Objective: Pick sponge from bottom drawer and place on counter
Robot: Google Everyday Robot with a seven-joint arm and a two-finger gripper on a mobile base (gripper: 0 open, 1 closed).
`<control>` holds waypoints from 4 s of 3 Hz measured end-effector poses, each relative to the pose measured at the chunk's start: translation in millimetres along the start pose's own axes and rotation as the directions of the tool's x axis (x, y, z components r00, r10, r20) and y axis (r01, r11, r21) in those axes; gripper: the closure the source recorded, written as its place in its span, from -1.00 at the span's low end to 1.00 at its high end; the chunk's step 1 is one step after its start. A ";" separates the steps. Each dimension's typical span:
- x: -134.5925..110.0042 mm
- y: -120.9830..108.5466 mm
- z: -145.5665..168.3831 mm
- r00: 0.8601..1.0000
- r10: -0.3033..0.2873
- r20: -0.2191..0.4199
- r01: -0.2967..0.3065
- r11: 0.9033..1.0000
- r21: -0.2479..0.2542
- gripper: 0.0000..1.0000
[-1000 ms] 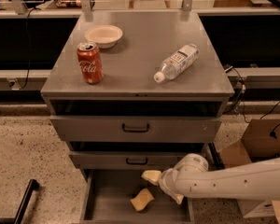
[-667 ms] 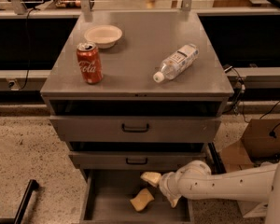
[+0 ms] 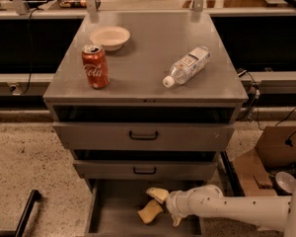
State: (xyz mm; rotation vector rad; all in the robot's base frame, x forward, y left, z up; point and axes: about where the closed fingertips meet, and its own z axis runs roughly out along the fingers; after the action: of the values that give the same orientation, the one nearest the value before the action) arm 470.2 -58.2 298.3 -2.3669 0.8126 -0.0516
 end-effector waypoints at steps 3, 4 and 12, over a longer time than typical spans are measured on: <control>28.6 32.8 43.0 0.912 0.289 0.292 -0.309 0.951 0.025 -1.00; 35.1 45.5 47.3 0.852 0.372 0.367 -0.405 0.914 0.014 -1.00; 53.5 43.0 99.1 0.380 0.852 0.360 -0.911 0.413 -0.016 -1.00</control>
Offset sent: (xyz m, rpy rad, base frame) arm 0.0307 -0.0394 -0.0667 0.3472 0.4588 -0.1438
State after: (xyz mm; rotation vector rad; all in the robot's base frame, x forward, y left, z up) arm 512.9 -60.2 185.6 -1.3924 1.7250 0.6695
